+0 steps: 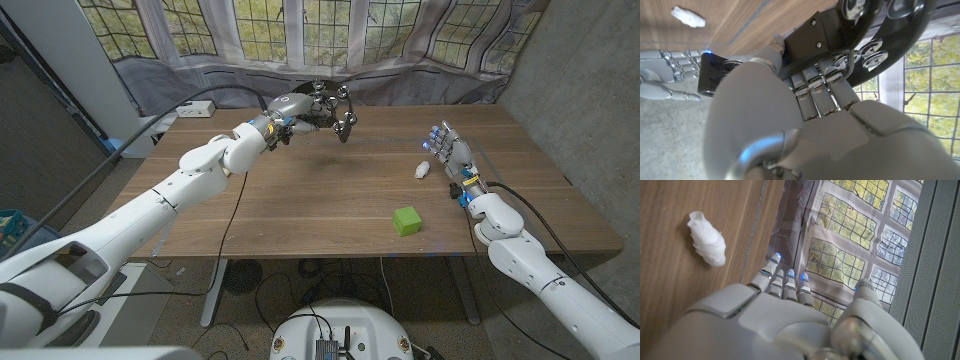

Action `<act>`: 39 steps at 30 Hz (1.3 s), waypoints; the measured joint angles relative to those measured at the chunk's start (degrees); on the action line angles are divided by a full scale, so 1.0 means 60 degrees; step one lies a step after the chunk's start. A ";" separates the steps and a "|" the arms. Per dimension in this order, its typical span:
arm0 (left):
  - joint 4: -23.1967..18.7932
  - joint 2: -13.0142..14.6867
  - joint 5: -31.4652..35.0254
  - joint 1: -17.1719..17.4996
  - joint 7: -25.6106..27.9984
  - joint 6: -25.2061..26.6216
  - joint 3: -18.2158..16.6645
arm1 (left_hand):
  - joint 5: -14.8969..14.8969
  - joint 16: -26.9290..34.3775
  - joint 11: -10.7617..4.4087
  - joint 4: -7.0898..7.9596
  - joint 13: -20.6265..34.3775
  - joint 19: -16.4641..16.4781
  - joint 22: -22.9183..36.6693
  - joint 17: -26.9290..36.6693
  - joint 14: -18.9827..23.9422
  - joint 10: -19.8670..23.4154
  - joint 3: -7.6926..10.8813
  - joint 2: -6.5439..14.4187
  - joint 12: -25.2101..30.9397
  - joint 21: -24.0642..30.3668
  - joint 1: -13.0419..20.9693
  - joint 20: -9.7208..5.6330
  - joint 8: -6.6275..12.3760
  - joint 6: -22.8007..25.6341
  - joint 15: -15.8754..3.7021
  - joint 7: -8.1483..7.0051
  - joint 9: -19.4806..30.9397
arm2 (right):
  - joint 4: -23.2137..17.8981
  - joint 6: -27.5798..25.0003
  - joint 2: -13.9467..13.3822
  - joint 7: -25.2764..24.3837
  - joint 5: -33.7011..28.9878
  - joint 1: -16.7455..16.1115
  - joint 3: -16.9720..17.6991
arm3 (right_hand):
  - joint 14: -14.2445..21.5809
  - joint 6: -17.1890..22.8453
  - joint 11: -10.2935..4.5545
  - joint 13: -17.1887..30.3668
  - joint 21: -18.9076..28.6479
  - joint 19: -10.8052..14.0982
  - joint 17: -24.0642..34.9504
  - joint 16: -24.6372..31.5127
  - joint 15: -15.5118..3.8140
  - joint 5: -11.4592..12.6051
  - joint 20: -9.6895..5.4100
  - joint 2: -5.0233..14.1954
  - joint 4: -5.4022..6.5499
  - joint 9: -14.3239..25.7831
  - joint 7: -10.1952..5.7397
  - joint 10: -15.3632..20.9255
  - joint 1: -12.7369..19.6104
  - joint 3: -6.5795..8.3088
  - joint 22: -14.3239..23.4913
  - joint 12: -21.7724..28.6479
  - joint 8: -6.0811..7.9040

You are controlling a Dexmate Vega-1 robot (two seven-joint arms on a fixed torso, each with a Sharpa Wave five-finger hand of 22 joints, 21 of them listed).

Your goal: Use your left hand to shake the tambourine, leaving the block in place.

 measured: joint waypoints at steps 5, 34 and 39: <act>-0.0008 0.0101 -0.0517 0.0288 0.0421 -0.0211 -0.0486 | -0.0010 0.0000 0.0014 0.0000 0.0176 0.0000 -0.0001 0.0000 0.0001 -0.0015 0.0000 0.0000 0.0008 0.0000 0.0000 0.0000 -0.0003 0.0001 -0.0001 0.0002 -0.0004 | -0.0038 -0.0018 0.0090 -0.0122 -0.0039 -0.0004 -0.0006 | 0.0000 0.0000 0.0000 0.0001 0.0000 0.0000 0.0000 0.0000 0.0000 0.0000 0.0000 0.0000 0.0000 0.0000 0.0000 0.0000 0.0000 0.0000 0.0000 0.0000 0.0000; 0.1744 -0.1282 -0.7181 0.3047 0.1314 -0.4312 -0.4171 | 0.0004 0.0079 -0.0008 0.0080 0.0200 -0.0082 0.0050 0.0050 0.0014 0.0006 -0.0080 0.0000 0.0068 0.0073 0.0000 -0.0019 -0.0032 0.0046 -0.0015 -0.0017 0.0042 | 0.0788 -0.0025 0.0549 0.0200 -0.0067 0.0715 -0.0371 | -0.0001 0.0000 -0.0001 0.0000 0.0000 0.0035 -0.0003 0.0000 0.0000 0.0000 -0.0035 0.0000 0.0000 0.0000 0.0000 -0.0002 0.0000 0.0000 0.0000 0.0000 0.0000; 0.2689 -0.2060 -0.8832 0.3222 -0.0001 -0.5764 -0.4537 | 0.0004 0.0078 -0.0008 0.0080 0.0200 -0.0133 0.0050 0.0076 0.0014 0.0006 -0.0079 0.0000 0.0068 0.0073 0.0000 -0.0071 -0.0031 0.0046 -0.0015 -0.0016 0.0041 | 0.0993 -0.0028 0.0573 0.0375 0.0011 0.0845 -0.0400 | -0.0001 0.0000 -0.0001 0.0000 0.0000 0.0035 -0.0003 0.0000 0.0000 0.0000 -0.0035 0.0000 0.0000 0.0000 0.0000 -0.0002 0.0000 0.0000 0.0000 0.0000 0.0000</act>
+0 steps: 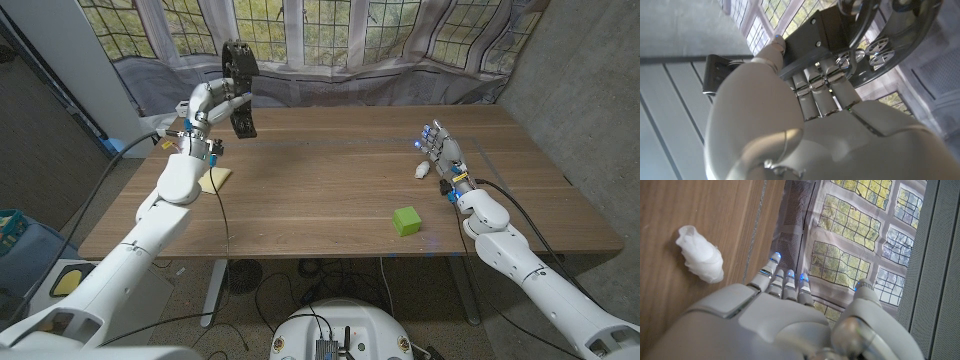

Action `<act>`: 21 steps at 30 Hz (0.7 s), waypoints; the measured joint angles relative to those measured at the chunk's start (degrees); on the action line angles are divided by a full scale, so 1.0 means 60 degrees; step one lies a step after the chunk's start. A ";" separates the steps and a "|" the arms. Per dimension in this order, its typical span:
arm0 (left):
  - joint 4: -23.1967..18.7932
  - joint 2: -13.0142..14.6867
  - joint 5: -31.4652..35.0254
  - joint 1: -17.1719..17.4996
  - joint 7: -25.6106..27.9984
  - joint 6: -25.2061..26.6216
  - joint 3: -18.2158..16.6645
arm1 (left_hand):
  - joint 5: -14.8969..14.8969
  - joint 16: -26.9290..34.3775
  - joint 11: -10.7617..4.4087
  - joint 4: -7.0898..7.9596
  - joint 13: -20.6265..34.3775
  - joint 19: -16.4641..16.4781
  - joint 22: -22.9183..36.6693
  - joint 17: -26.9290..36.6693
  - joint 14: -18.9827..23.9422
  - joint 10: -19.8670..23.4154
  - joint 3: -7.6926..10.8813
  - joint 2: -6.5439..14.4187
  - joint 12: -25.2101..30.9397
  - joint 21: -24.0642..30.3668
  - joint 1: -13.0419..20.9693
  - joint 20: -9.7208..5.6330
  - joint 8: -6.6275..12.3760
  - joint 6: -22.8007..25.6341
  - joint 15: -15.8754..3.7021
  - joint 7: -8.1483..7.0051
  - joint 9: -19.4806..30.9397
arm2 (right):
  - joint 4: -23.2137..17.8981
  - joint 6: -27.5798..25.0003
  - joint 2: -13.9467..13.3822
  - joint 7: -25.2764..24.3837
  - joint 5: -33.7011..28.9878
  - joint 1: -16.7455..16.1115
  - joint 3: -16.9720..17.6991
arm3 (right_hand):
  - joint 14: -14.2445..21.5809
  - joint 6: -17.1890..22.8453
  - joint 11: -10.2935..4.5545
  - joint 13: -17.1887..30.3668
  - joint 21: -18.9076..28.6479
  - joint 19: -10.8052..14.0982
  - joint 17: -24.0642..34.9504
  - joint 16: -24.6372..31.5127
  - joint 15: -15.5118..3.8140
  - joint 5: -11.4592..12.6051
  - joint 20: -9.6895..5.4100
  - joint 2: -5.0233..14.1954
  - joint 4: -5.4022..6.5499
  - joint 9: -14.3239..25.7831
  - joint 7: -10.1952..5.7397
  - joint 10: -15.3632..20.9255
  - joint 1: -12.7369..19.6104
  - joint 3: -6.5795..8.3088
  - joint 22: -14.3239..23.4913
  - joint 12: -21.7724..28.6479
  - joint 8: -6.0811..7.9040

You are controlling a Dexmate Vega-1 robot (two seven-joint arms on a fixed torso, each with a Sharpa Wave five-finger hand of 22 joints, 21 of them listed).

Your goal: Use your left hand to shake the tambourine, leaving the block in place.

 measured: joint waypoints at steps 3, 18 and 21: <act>0.0439 -0.0436 -0.1113 0.0090 -0.0700 -0.0699 -0.0198 | 0.0000 -0.0002 0.0000 0.0000 0.0000 -0.0003 0.0000 0.0007 0.0000 0.0000 0.0000 0.0000 0.0000 0.0000 0.0000 0.0003 0.0000 0.0000 0.0000 0.0000 0.0001 | 0.0121 -0.0008 0.0001 0.0107 0.0052 0.0065 -0.0006 | 0.0000 0.0000 0.0000 0.0000 0.0000 0.0000 0.0000 0.0000 0.0000 0.0000 0.0000 0.0000 0.0000 0.0000 0.0000 0.0000 0.0000 0.0000 0.0000 0.0000 0.0000; 0.0581 -0.1878 -0.3361 0.0830 0.0352 -0.1143 -0.0906 | 0.0036 -0.0011 0.0000 0.0039 0.0000 -0.0067 -0.0001 0.0006 0.0000 0.0000 -0.0039 0.0000 -0.0006 0.0046 0.0000 -0.0002 -0.0002 -0.0002 0.0000 0.0002 0.0011 | 0.0214 -0.0116 -0.0192 0.0326 0.0286 -0.0026 0.0110 | 0.0000 0.0000 0.0000 0.0000 0.0000 0.0000 0.0000 0.0000 0.0000 0.0000 0.0000 0.0000 0.0000 0.0000 0.0000 0.0000 0.0000 0.0000 0.0000 0.0000 0.0000; 0.0338 -0.2000 -0.2904 0.0913 0.1042 -0.0888 -0.0966 | 0.0036 -0.0014 0.0000 0.0039 0.0001 -0.0067 -0.0001 0.0003 0.0000 0.0000 -0.0039 0.0000 -0.0010 0.0046 0.0000 -0.0002 -0.0004 -0.0002 0.0000 0.0002 0.0011 | 0.0171 -0.0122 -0.0239 0.0345 0.0322 -0.0087 0.0141 | 0.0000 0.0000 0.0000 0.0000 0.0000 0.0000 0.0000 0.0000 0.0000 0.0000 0.0000 0.0000 0.0000 0.0000 0.0000 0.0000 0.0000 0.0000 0.0000 0.0000 0.0000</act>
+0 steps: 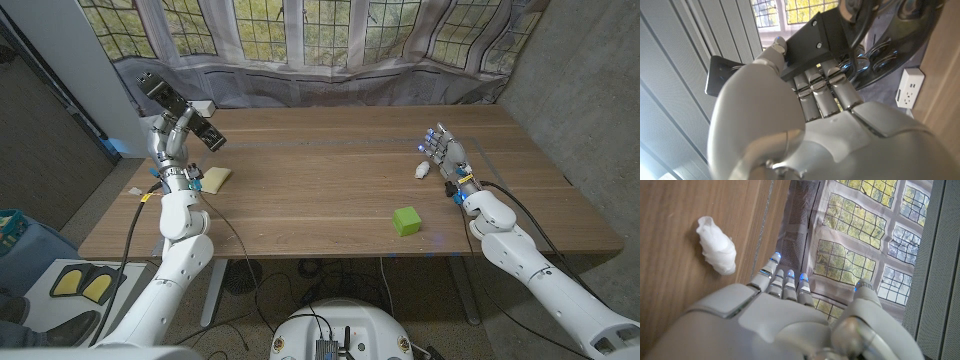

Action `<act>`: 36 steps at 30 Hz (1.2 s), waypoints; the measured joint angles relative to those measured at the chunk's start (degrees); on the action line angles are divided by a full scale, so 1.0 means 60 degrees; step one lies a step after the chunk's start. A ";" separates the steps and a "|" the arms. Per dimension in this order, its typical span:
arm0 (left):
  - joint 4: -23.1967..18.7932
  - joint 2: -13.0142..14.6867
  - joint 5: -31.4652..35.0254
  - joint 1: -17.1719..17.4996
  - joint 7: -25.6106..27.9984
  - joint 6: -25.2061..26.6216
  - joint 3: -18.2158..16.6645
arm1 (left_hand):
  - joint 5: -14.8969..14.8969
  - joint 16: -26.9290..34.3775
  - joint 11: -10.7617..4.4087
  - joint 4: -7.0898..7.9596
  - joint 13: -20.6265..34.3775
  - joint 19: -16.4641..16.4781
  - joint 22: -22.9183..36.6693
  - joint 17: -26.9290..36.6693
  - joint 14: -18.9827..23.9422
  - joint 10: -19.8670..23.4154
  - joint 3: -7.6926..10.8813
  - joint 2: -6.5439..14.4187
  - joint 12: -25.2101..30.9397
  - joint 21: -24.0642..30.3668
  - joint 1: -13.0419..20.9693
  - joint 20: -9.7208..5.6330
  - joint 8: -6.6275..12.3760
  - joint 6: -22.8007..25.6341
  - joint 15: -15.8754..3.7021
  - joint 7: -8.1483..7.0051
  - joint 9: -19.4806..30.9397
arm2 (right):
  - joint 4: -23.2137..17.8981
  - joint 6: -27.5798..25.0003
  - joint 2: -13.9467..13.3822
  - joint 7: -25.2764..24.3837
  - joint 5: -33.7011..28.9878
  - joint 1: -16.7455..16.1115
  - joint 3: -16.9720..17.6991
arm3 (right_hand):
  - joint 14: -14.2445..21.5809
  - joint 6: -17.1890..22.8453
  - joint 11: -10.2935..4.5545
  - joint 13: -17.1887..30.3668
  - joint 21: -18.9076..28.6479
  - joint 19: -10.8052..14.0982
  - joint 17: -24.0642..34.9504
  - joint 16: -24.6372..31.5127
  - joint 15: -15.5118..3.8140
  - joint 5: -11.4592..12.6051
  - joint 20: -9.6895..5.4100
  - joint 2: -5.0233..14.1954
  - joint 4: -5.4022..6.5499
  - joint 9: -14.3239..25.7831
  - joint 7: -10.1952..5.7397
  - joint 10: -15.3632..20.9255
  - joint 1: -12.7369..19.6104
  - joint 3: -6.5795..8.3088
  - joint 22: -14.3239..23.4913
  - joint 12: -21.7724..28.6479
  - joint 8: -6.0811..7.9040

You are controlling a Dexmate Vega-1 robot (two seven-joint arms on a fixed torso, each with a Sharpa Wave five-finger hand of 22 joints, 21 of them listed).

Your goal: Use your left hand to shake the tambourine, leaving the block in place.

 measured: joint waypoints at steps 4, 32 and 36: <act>-0.0441 -0.0038 0.0952 0.0027 0.1170 0.0554 -0.0021 | 0.0000 0.0023 0.0000 0.0000 0.0000 0.0000 -0.0001 -0.0002 0.0000 0.0000 0.0000 0.0000 -0.0001 0.0000 0.0000 0.0000 -0.0002 0.0001 0.0000 -0.0001 0.0000 | -0.0091 -0.0008 -0.0066 0.0006 0.0049 -0.0112 0.0060 | 0.0000 0.0000 0.0000 0.0000 0.0000 0.0000 0.0000 0.0000 0.0000 0.0000 0.0000 0.0000 0.0000 0.0000 0.0000 0.0000 0.0000 0.0000 0.0000 0.0000 0.0000; -0.3089 0.1525 0.9870 -0.1207 0.4399 0.4379 0.2234 | -0.0034 0.0142 -0.0001 -0.0008 0.0268 -0.0238 -0.0003 0.0182 0.0000 0.0001 -0.0008 0.0000 -0.0059 0.0035 0.0000 0.0068 0.0003 0.0039 0.0000 -0.0037 -0.0055 | -0.0596 0.0071 -0.0284 -0.0180 0.0172 -0.0748 0.0337 | 0.0000 -0.0035 0.0000 0.0000 0.0000 0.0018 -0.0001 0.0000 0.0000 0.0000 0.0019 0.0000 0.0000 0.0000 0.0035 0.0000 0.0000 0.0000 0.0000 0.0000 0.0000; -0.3725 0.1977 1.0989 -0.1593 0.3743 0.5518 0.2811 | 0.0000 0.0142 -0.0002 -0.0011 0.0278 -0.0238 -0.0003 0.0183 0.0000 0.0002 -0.0010 0.0000 -0.0032 0.0075 0.0000 0.0069 0.0002 0.0119 0.0000 -0.0018 -0.0047 | -0.0606 0.0076 -0.0285 -0.0181 0.0181 -0.0771 0.0339 | 0.0000 -0.0035 0.0000 0.0000 0.0000 0.0018 -0.0001 0.0000 0.0000 0.0000 0.0019 0.0000 0.0000 0.0000 0.0035 0.0000 0.0000 0.0000 0.0000 0.0000 0.0000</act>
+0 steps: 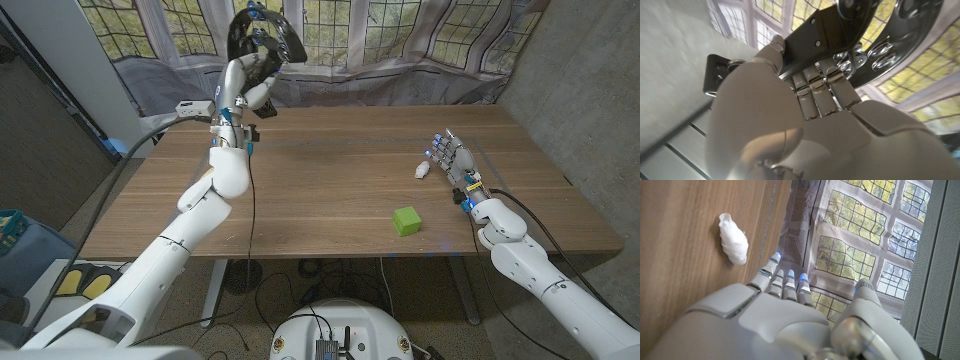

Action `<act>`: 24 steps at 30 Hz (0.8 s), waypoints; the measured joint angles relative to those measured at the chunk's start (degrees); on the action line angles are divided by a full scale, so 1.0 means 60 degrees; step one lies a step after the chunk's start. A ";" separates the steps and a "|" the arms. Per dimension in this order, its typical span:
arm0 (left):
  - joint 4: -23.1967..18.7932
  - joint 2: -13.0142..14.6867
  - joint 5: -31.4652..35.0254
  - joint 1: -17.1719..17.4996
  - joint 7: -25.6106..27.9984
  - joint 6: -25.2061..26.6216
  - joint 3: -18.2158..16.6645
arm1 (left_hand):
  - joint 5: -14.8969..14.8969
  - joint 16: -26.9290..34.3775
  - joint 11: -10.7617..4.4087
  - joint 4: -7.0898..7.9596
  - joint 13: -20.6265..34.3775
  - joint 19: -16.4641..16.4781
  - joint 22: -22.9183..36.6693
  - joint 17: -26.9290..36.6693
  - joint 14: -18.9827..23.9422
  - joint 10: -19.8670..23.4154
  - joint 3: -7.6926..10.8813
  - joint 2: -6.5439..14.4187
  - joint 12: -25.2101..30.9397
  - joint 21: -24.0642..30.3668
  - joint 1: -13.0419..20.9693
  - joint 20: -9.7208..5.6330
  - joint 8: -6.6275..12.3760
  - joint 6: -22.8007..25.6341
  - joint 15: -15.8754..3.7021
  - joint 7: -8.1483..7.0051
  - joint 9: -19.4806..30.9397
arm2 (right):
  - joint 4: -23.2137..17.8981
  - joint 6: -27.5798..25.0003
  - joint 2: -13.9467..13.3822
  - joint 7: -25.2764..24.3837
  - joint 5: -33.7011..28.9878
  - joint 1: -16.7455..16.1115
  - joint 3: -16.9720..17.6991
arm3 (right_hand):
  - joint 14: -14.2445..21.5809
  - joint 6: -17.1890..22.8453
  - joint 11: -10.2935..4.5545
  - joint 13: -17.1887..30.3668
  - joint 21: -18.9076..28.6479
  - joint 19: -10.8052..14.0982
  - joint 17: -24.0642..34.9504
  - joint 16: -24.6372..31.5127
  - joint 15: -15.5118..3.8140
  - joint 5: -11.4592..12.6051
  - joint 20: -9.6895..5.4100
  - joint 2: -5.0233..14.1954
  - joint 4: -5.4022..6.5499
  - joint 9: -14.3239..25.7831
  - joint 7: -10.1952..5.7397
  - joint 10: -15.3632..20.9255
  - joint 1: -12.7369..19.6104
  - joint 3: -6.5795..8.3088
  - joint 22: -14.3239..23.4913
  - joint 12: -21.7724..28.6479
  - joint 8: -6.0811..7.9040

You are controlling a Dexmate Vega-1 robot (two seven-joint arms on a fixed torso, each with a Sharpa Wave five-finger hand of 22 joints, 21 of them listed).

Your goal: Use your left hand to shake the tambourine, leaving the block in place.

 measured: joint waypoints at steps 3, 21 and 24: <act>-0.0377 0.0371 0.0540 -0.0389 -0.0708 0.0843 0.0456 | 0.0000 0.0000 0.0000 -0.0010 0.0054 0.0000 0.0000 0.0034 0.0000 0.0000 -0.0010 0.0000 0.0000 0.0000 0.0000 0.0000 0.0000 0.0006 0.0000 -0.0004 0.0000 | -0.0005 0.0001 0.0001 0.0002 0.0003 -0.0007 0.0000 | 0.0000 0.0000 0.0000 0.0000 0.0000 0.0000 0.0000 0.0000 0.0000 0.0000 0.0000 0.0000 0.0000 0.0000 0.0000 0.0000 0.0000 0.0000 0.0000 0.0000 0.0000; -0.1187 0.1625 0.2101 -0.3120 -0.6284 0.3411 0.3108 | 0.0037 -0.0013 -0.0052 0.0010 0.0062 -0.0060 -0.0001 0.0074 -0.0054 -0.0051 -0.0045 0.0000 0.0000 0.0000 0.0000 0.0061 -0.0004 -0.0051 -0.0053 0.0057 0.0098 | -0.0141 -0.0022 -0.0011 -0.0026 -0.0024 -0.0119 -0.0023 | 0.0000 0.0000 0.0000 0.0051 0.0000 0.0000 0.0000 0.0000 0.0000 0.0000 0.0000 0.0000 0.0000 0.0000 0.0000 0.0000 0.0000 0.0000 0.0000 0.0000 0.0000; -0.1162 0.1642 0.2300 -0.3452 -0.7216 0.3574 0.3460 | 0.0037 -0.0002 -0.0052 0.0011 0.0066 -0.0141 -0.0001 0.0082 -0.0054 -0.0051 -0.0045 0.0000 -0.0001 0.0000 0.0000 0.0038 -0.0009 -0.0051 -0.0054 0.0057 0.0099 | -0.0175 -0.0052 -0.0022 -0.0039 -0.0033 -0.0138 -0.0029 | 0.0000 0.0000 0.0000 0.0050 0.0000 -0.0001 0.0000 0.0000 0.0000 0.0000 -0.0001 0.0000 0.0000 0.0000 0.0000 0.0000 0.0000 0.0000 0.0000 0.0000 0.0000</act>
